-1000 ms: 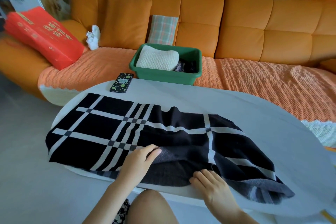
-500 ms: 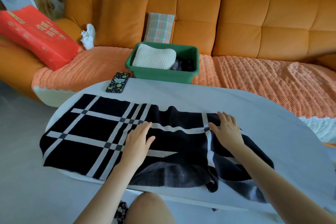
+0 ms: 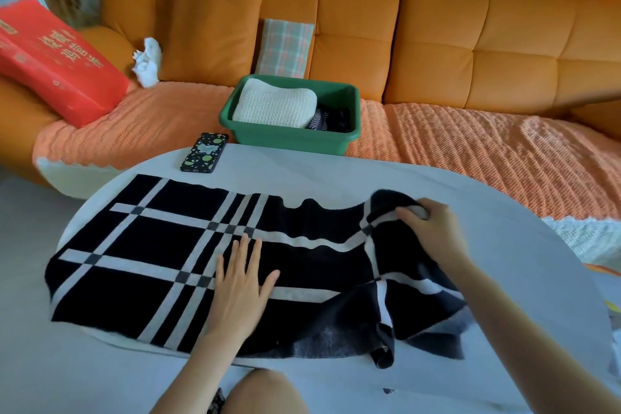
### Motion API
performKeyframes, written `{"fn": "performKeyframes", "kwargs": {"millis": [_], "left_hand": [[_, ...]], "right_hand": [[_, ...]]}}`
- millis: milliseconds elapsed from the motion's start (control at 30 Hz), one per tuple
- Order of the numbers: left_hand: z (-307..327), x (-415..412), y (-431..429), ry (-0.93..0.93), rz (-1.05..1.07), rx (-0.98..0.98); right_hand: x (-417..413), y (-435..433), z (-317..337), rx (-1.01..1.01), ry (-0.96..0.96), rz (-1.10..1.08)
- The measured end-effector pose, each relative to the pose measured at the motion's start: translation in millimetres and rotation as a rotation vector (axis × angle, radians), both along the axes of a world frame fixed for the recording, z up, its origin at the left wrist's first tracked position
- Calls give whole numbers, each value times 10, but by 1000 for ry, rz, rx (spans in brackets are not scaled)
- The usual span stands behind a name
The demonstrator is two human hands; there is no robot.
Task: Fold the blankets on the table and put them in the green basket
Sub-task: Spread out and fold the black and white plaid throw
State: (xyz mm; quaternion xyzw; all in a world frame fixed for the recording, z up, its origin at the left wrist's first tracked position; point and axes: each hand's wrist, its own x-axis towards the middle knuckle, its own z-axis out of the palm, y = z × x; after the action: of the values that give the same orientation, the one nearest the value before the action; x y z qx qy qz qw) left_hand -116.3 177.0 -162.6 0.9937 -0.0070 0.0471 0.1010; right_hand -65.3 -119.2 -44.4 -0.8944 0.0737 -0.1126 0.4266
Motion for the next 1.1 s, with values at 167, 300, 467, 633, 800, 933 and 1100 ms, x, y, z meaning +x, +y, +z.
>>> {"fn": "performKeyframes", "kwargs": {"millis": [167, 300, 467, 633, 800, 933, 1100], "left_hand": [[147, -201, -88, -73, -125, 2], [25, -389, -195, 47, -200, -11], [116, -313, -162, -22, -126, -361], [321, -147, 87, -162, 97, -698], [223, -94, 411, -132, 100, -556], [90, -67, 454, -141, 54, -461], [-21, 70, 358, -150, 16, -293]], "right_hand": [[-2, 446, -161, -306, 1, 62], [-46, 278, -295, -209, 135, 43], [-94, 459, -4, 43, 58, 93], [-277, 1263, 12, 15, 101, 378], [-301, 1303, -43, 91, 78, 407], [61, 677, -190, 17, 250, 65], [205, 677, -655, -106, 417, -33]]}}
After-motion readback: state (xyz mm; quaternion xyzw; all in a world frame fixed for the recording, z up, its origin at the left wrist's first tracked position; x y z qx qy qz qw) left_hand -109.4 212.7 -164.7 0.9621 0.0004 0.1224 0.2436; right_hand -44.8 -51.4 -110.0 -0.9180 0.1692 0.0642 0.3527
